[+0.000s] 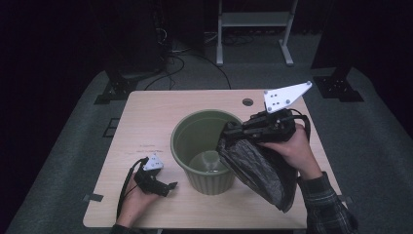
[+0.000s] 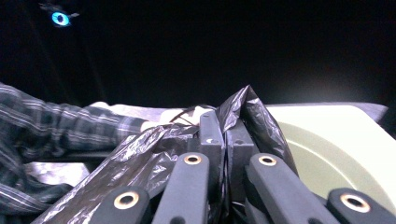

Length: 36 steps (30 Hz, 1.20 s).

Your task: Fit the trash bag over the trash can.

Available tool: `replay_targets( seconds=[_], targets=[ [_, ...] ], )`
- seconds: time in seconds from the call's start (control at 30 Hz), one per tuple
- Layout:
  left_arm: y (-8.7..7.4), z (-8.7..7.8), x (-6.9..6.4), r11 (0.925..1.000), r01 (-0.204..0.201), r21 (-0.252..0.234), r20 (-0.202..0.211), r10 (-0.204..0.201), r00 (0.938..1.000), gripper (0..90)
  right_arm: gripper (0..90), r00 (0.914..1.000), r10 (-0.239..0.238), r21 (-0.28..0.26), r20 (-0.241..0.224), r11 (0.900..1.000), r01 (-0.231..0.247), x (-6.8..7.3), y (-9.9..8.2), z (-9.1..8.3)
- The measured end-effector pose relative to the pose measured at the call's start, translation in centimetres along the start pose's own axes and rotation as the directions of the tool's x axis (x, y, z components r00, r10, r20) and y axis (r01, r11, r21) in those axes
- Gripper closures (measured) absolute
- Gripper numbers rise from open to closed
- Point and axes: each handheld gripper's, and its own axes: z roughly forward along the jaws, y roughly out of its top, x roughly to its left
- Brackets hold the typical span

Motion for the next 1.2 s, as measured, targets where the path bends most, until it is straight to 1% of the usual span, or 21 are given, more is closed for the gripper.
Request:
replay_targets(
  seconds=[0.03, 0.2, 0.23, 0.3, 0.33, 0.37, 0.43, 0.47, 0.5, 0.53, 0.7, 0.87, 1.0, 1.13, 1.2],
  targets=[
    [0.0, 0.0, 0.0, 1.0, 0.001, 0.0, 0.0, -0.001, 1.0, 0.0, 88.6, 0.9999, -0.003, -0.003, -0.013, 1.0, 0.003, -0.1, 0.2, 0.3],
    [0.0, 0.0, 0.0, 1.0, 0.001, 0.0, 0.0, -0.001, 1.0, 0.0, 88.6, 0.9987, -0.02, 0.002, -0.048, 0.9998, 0.02, -0.3, 1.8, 1.7],
    [0.0, 0.0, 0.0, 1.0, 0.001, -0.001, 0.0, -0.001, 1.0, 0.0, 88.6, 0.9978, -0.023, 0.0, -0.063, 0.9997, 0.023, -0.4, 2.2, 2.1],
    [0.0, 0.0, 0.0, 1.0, 0.001, -0.001, -0.001, -0.001, 1.0, 0.0, 88.6, 0.9964, -0.02, -0.004, -0.083, 0.9998, 0.019, -0.6, 2.6, 2.6],
    [0.0, 0.0, 0.0, 1.0, 0.001, -0.001, -0.001, -0.001, 1.0, 0.0, 88.6, 0.9964, -0.02, -0.004, -0.083, 0.9998, 0.019, -0.6, 2.6, 2.6],
    [0.0, 0.0, 0.0, 1.0, 0.003, -0.001, 0.0, -0.003, 1.0, 0.0, 88.6, 0.9934, -0.018, -0.007, -0.113, 0.9998, 0.018, -0.8, 3.4, 3.5],
    [0.0, 0.0, 0.0, 1.0, 0.002, 0.0, 0.001, -0.002, 1.0, 0.0, 88.6, 0.9914, -0.02, -0.006, -0.129, 0.9998, 0.019, -1.0, 3.8, 4.1],
    [0.0, 0.0, 0.0, 1.0, 0.002, 0.0, 0.001, -0.002, 1.0, 0.0, 88.6, 0.9914, -0.02, -0.006, -0.129, 0.9998, 0.019, -1.0, 3.8, 4.1],
    [0.0, 0.0, 0.0, 1.0, 0.003, -0.001, 0.0, -0.003, 1.0, 0.0, 88.6, 0.99, -0.021, -0.005, -0.14, 0.9998, 0.02, -1.1, 4.1, 4.5],
    [0.0, 0.0, 0.0, 1.0, 0.003, -0.001, 0.0, -0.003, 1.0, 0.0, 88.6, 0.9868, -0.022, -0.011, -0.16, 0.9997, 0.02, -1.5, 4.7, 5.5],
    [0.0, 0.0, 0.0, 1.0, 0.0, -0.002, 0.002, 0.0, 1.0, 0.0, 88.6, 0.9836, -0.026, -0.017, -0.178, 0.9996, 0.023, -2.4, 5.8, 7.2],
    [0.0, 0.0, 0.0, 1.0, -0.002, -0.001, 0.003, 0.002, 1.0, 0.0, 88.6, 0.9798, -0.019, -0.051, -0.199, 0.9987, 0.009, -3.4, 6.9, 8.6],
    [0.0, 0.0, 0.0, 1.0, -0.003, -0.001, 0.005, 0.003, 1.0, 0.0, 88.6, 0.9734, -0.009, -0.071, -0.229, 0.9974, -0.008, -4.2, 7.8, 10.0],
    [0.0, 0.0, 0.0, 1.0, -0.003, -0.001, 0.006, 0.003, 1.0, 0.0, 88.5, 0.9707, -0.001, -0.08, -0.24, 0.9966, -0.019, -4.9, 8.2, 11.6],
    [0.0, 0.0, 0.0, 1.0, -0.004, -0.001, 0.007, 0.004, 1.0, 0.0, 88.5, 0.9697, 0.012, -0.07, -0.244, 0.9971, -0.03, -5.1, 8.0, 12.2]
  ],
)
